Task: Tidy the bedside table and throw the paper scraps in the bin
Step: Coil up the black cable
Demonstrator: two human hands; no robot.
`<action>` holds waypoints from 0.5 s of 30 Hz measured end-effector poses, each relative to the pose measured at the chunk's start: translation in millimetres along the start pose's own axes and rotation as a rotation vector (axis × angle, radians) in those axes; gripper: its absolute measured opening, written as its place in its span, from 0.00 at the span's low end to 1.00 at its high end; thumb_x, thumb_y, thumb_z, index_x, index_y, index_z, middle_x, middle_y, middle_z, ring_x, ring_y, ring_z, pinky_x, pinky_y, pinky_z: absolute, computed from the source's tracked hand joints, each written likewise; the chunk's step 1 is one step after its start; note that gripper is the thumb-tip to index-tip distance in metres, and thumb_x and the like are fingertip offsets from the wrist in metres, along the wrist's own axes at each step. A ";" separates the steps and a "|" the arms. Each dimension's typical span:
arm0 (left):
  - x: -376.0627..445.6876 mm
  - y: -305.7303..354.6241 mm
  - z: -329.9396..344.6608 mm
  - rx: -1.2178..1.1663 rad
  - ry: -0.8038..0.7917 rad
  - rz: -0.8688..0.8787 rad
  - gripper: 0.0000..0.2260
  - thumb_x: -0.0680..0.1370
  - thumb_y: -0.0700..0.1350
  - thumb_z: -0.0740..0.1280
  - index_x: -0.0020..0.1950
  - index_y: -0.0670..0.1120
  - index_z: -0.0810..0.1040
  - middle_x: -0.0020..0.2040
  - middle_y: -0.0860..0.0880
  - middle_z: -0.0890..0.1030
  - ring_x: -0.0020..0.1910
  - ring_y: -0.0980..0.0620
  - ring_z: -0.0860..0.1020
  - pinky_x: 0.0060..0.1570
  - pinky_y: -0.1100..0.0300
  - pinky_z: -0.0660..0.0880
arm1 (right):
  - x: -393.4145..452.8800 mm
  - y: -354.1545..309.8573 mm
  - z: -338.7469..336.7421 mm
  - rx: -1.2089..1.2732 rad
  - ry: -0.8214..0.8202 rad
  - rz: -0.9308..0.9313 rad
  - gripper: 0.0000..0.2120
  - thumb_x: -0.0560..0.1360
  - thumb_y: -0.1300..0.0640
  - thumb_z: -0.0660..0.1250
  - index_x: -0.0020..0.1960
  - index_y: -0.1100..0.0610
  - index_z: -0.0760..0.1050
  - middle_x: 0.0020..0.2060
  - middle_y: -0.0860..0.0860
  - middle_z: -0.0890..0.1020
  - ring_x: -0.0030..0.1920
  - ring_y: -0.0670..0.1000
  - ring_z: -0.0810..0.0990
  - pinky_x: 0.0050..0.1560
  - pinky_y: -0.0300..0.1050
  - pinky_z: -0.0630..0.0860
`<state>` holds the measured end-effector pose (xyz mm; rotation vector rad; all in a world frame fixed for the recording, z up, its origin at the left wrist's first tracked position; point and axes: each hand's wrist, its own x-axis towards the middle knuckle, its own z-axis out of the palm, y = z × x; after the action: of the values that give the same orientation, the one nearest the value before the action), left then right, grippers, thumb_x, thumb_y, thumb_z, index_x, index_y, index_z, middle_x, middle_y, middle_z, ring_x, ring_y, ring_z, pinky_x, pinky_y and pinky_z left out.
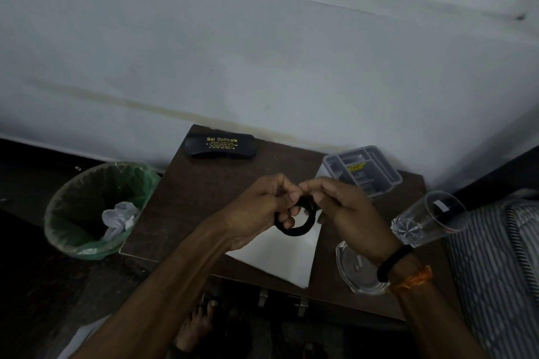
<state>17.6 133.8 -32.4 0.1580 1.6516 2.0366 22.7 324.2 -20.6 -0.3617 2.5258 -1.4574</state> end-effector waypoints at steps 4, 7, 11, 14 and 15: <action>2.9 -2.0 -1.6 0.055 0.036 0.054 0.04 0.82 0.36 0.61 0.48 0.40 0.73 0.36 0.45 0.78 0.32 0.53 0.73 0.36 0.58 0.72 | -1.7 -6.8 3.2 0.006 -0.116 -0.046 0.08 0.80 0.52 0.64 0.57 0.50 0.80 0.47 0.49 0.85 0.46 0.49 0.83 0.47 0.46 0.78; 3.2 -4.7 -1.3 0.171 0.056 0.150 0.03 0.82 0.37 0.61 0.50 0.38 0.73 0.39 0.42 0.81 0.35 0.52 0.78 0.40 0.55 0.76 | -2.3 -5.4 1.4 -0.040 -0.065 -0.075 0.07 0.79 0.55 0.67 0.56 0.51 0.81 0.45 0.48 0.85 0.49 0.49 0.83 0.54 0.53 0.78; 1.6 -7.2 2.3 0.575 0.088 0.392 0.04 0.82 0.40 0.63 0.56 0.42 0.72 0.46 0.46 0.83 0.42 0.52 0.82 0.45 0.52 0.80 | 0.1 0.9 -1.4 -0.031 0.055 -0.074 0.10 0.81 0.58 0.64 0.57 0.51 0.82 0.37 0.47 0.83 0.42 0.46 0.82 0.49 0.40 0.76; 2.7 -13.9 3.6 0.855 0.112 0.479 0.11 0.82 0.44 0.62 0.64 0.47 0.69 0.51 0.50 0.81 0.46 0.54 0.81 0.46 0.51 0.79 | 0.9 1.8 1.6 -0.003 0.095 -0.070 0.10 0.81 0.58 0.63 0.57 0.51 0.82 0.35 0.46 0.81 0.41 0.46 0.81 0.49 0.36 0.75; 3.5 -17.7 5.1 0.920 0.130 0.477 0.12 0.82 0.46 0.60 0.66 0.48 0.68 0.52 0.50 0.80 0.48 0.54 0.80 0.46 0.50 0.78 | 1.2 1.7 3.4 0.015 0.114 -0.060 0.10 0.81 0.59 0.63 0.56 0.51 0.82 0.35 0.47 0.81 0.41 0.47 0.81 0.49 0.36 0.75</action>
<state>22.1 142.2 -48.6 0.8045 2.7218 1.4083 22.4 321.9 -23.8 -0.3646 2.6123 -1.5608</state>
